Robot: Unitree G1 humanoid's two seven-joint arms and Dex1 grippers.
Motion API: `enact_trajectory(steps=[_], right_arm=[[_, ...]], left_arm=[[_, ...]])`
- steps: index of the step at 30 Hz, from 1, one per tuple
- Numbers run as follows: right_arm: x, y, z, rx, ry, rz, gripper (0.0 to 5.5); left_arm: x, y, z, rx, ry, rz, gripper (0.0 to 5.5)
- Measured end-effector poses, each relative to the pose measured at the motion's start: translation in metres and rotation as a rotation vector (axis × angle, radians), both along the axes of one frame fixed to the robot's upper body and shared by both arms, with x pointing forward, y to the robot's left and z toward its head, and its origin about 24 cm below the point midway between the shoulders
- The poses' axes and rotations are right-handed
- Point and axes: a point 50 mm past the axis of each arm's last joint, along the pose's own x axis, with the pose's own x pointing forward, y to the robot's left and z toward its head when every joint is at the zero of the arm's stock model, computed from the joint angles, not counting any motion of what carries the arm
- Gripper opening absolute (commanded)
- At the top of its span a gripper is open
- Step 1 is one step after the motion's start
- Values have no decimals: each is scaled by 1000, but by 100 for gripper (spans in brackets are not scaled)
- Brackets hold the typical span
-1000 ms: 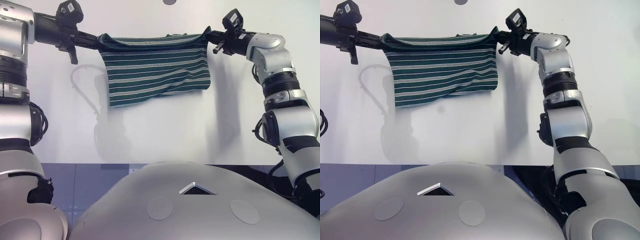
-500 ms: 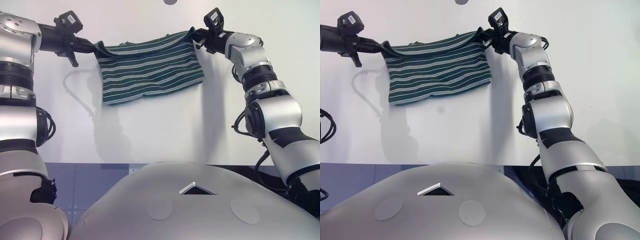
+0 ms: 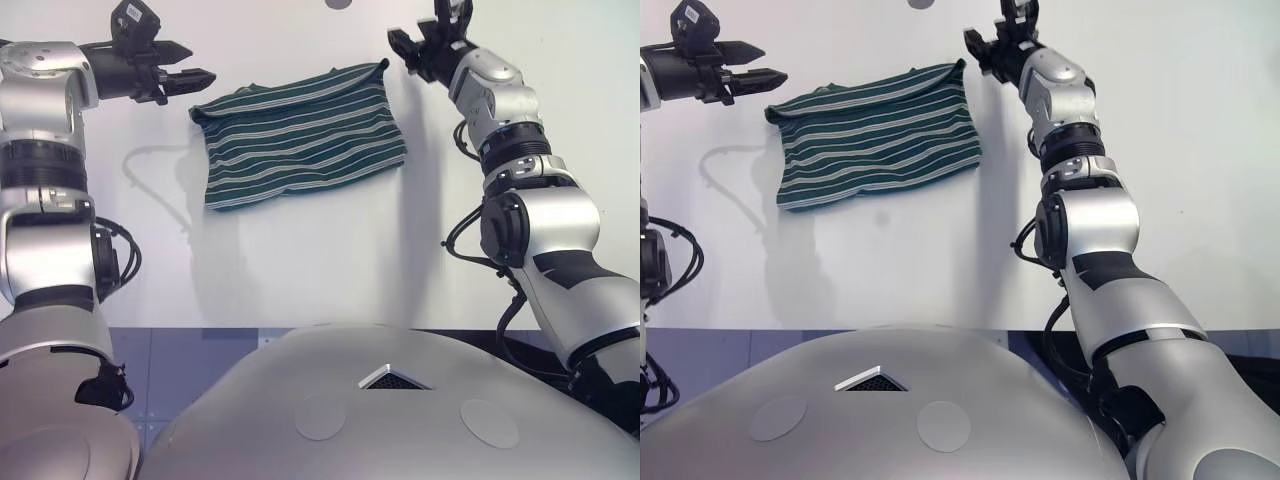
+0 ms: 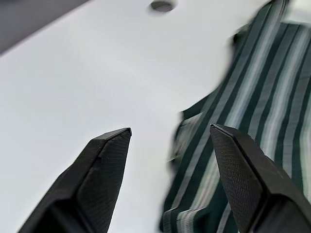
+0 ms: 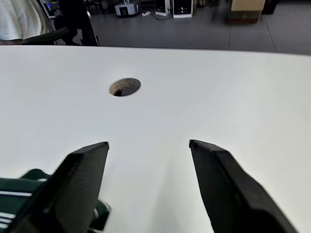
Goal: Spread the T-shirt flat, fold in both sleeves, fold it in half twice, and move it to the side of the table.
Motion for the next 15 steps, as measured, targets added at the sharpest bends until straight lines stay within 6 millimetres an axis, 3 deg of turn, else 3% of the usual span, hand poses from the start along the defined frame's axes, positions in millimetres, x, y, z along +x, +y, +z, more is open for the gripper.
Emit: enact_trajectory(steps=[4,9,13,15], right_arm=[[-7,15,14,-62,-186,166,310],[-41,55,7,-137,-241,508,310],[-71,81,-16,-165,-183,671,310],[-82,89,-29,-163,-144,692,310]], left_arm=[[-31,-34,6,-191,-89,-252,293],[-67,-55,-30,-155,-19,-376,293],[-49,-68,-55,-61,-45,-209,293],[-39,-77,-52,-98,-47,-162,293]])
